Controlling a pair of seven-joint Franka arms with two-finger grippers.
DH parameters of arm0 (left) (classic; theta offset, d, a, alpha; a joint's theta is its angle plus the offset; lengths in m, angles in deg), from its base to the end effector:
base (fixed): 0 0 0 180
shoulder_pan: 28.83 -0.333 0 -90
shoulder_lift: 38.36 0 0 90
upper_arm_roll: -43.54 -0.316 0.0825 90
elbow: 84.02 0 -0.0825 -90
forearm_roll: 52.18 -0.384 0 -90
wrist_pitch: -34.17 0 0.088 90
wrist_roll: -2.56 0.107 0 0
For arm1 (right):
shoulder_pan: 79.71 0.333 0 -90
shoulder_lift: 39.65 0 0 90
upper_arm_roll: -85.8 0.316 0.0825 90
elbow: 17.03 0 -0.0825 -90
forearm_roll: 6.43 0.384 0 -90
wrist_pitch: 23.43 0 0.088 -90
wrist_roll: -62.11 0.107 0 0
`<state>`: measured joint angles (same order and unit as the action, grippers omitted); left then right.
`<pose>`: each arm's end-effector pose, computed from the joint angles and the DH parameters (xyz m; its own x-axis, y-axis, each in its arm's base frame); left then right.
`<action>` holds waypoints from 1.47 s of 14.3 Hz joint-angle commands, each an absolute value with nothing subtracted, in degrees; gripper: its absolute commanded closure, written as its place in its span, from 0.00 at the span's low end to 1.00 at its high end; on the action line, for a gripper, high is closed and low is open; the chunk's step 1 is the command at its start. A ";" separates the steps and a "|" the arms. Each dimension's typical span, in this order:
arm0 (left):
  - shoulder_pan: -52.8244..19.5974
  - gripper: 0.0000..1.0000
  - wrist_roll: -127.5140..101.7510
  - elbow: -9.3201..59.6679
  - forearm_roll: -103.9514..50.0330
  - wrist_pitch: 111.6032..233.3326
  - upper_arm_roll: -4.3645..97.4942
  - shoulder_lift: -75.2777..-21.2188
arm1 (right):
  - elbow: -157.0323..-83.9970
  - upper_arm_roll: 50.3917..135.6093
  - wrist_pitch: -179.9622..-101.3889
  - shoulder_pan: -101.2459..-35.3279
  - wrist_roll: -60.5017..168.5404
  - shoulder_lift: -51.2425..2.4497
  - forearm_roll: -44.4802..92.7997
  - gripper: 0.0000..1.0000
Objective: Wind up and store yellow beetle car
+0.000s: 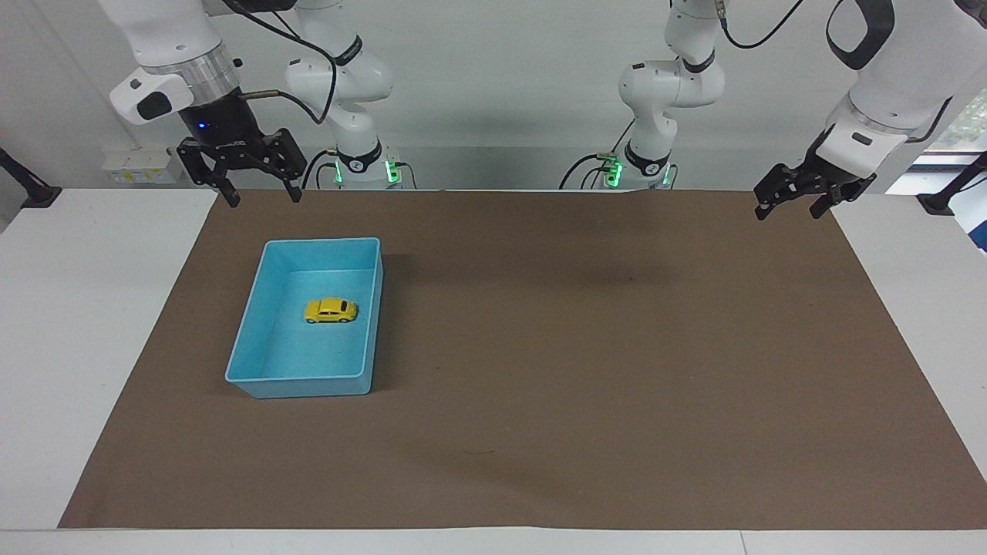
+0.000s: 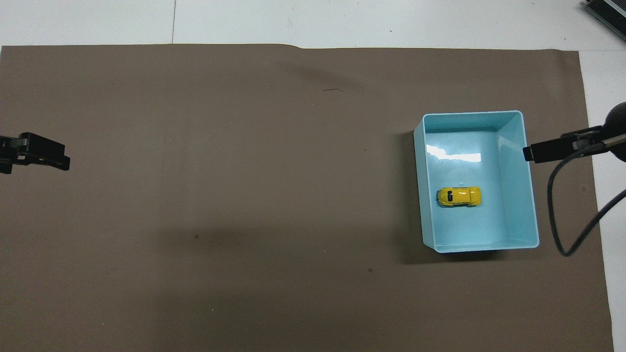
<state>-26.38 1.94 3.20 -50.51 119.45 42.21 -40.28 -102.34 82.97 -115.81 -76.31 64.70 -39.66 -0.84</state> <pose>0.5562 -0.0144 0.6217 0.9977 -0.0110 -0.0676 -0.0092 -0.9996 0.0276 0.5587 0.0156 0.6679 0.9922 -0.0391 0.1185 -0.0270 -0.9944 -0.1026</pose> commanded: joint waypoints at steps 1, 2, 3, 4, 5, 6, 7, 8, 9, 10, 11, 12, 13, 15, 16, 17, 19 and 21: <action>-26.81 0.00 1.42 2.37 -51.04 118.37 42.48 -40.56 | -101.31 82.81 -116.07 -77.69 65.71 -39.30 -0.37 0.00; -26.81 0.00 1.42 2.37 -51.04 118.37 42.48 -40.56 | -101.31 82.72 -116.07 -77.78 65.62 -39.21 -0.54 0.00; -26.81 0.00 1.42 2.37 -51.04 118.37 42.48 -40.56 | -101.23 82.72 -115.98 -77.87 65.19 -39.21 -0.63 0.00; -26.81 0.00 1.42 2.37 -51.04 118.37 42.48 -40.56 | -101.14 82.55 -115.98 -77.78 65.18 -39.21 -0.89 0.00; -26.81 0.00 1.42 2.37 -51.04 118.37 42.48 -40.56 | -100.96 82.29 -115.63 -77.69 65.18 -39.21 -2.46 0.00; -26.81 0.00 1.42 2.37 -51.04 118.37 42.48 -40.56 | -100.87 82.46 -114.84 -77.69 65.01 -39.38 -5.35 0.00; -26.81 0.00 1.42 2.37 -51.04 118.37 42.48 -40.56 | -100.79 82.63 -113.36 -77.69 64.66 -39.56 -7.03 0.00; -26.81 0.00 1.42 2.37 -51.04 118.37 42.48 -40.56 | -100.79 82.72 -112.38 -77.69 64.31 -39.65 -7.39 0.00; -26.81 0.00 1.42 2.37 -51.04 118.37 42.48 -40.56 | -100.79 83.07 -112.29 -77.26 63.96 -39.65 -7.48 0.00; -26.81 0.00 1.42 2.37 -51.04 118.37 42.48 -40.56 | -100.79 83.25 -112.29 -77.16 63.95 -39.74 -7.22 0.00; -26.81 0.00 1.42 2.37 -51.04 118.37 42.48 -40.56 | -100.79 83.25 -112.20 -77.25 63.86 -39.74 -6.44 0.00; -26.81 0.00 1.42 2.37 -51.04 118.37 42.48 -40.56 | -100.70 83.42 -112.11 -77.16 63.86 -39.74 -6.17 0.00; -26.81 0.00 1.42 2.37 -51.04 118.37 42.48 -40.56 | -100.70 83.25 -111.50 -77.16 63.86 -39.74 -6.34 0.00; -26.81 0.00 1.42 2.37 -51.04 118.37 42.48 -40.56 | -100.70 83.16 -110.09 -77.16 63.86 -39.74 -6.34 0.00; -26.81 0.00 1.42 2.37 -51.04 118.37 42.48 -40.56 | -100.70 83.08 -110.09 -77.25 63.86 -39.74 -6.25 0.00; -26.81 0.00 1.42 2.37 -51.04 118.37 42.48 -40.56 | -100.61 83.08 -110.09 -77.25 63.86 -39.65 -6.17 0.00; -26.81 0.00 1.42 2.37 -51.04 118.37 42.48 -40.56 | -100.61 83.16 -110.18 -77.16 63.86 -39.74 -6.25 0.00; -26.81 0.00 1.42 2.37 -51.04 118.37 42.48 -40.56 | -100.61 83.16 -110.09 -77.16 63.86 -39.74 -6.34 0.00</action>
